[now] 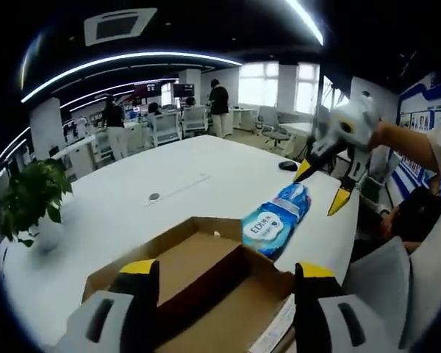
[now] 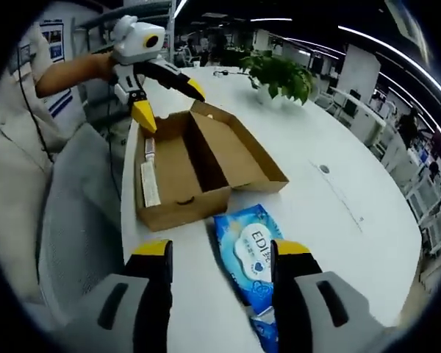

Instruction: Operate the shoe box by opening the lid, removing the specified soft item, and placing it in the target area until the item is outside and the box remains undamaged.

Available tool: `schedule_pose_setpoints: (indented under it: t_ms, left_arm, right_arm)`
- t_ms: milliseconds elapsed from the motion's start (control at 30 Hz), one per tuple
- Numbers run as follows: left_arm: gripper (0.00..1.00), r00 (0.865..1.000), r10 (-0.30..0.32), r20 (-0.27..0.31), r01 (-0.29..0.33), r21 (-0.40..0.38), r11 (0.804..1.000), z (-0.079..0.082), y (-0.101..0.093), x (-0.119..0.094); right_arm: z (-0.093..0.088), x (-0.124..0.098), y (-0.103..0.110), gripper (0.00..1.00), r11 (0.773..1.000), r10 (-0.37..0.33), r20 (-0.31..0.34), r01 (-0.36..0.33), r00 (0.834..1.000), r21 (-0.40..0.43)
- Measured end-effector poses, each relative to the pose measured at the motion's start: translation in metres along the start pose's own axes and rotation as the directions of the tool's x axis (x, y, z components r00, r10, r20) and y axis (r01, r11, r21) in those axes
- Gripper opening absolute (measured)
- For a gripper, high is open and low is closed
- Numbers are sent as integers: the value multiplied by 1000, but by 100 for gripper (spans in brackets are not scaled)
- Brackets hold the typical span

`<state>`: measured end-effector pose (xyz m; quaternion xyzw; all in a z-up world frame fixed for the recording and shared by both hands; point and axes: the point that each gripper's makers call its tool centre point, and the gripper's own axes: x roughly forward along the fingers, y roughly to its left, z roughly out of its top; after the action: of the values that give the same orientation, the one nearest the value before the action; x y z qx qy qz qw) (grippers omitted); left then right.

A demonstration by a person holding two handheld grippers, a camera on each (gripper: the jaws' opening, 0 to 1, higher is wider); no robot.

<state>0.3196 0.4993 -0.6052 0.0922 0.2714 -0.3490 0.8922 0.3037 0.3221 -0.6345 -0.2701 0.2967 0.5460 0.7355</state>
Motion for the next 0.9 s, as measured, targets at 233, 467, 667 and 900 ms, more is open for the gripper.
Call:
schedule_pose_setpoints:
  t_ms: [233,467,667,900]
  left_arm:
    - [80,998,55,-2,-55,-20,998,-20,24,-28]
    - [82,995,101,-11,-102,-40,994,-38,41,-49]
    - [82,992,125,-23,-126,-61,990,-53,49,-62]
    - [82,988,150,-34,-152,-74,986,-64,56,-76]
  right_arm:
    - [16,26,20,50,993,86,-14,-87,996,-78]
    - [29,54,37,49,978,154,-26,-156,988,-139]
    - [33,72,48,48,967,186,-48,-191,981,-168]
    - [32,89,58,48,952,223,-90,-237,971,-195]
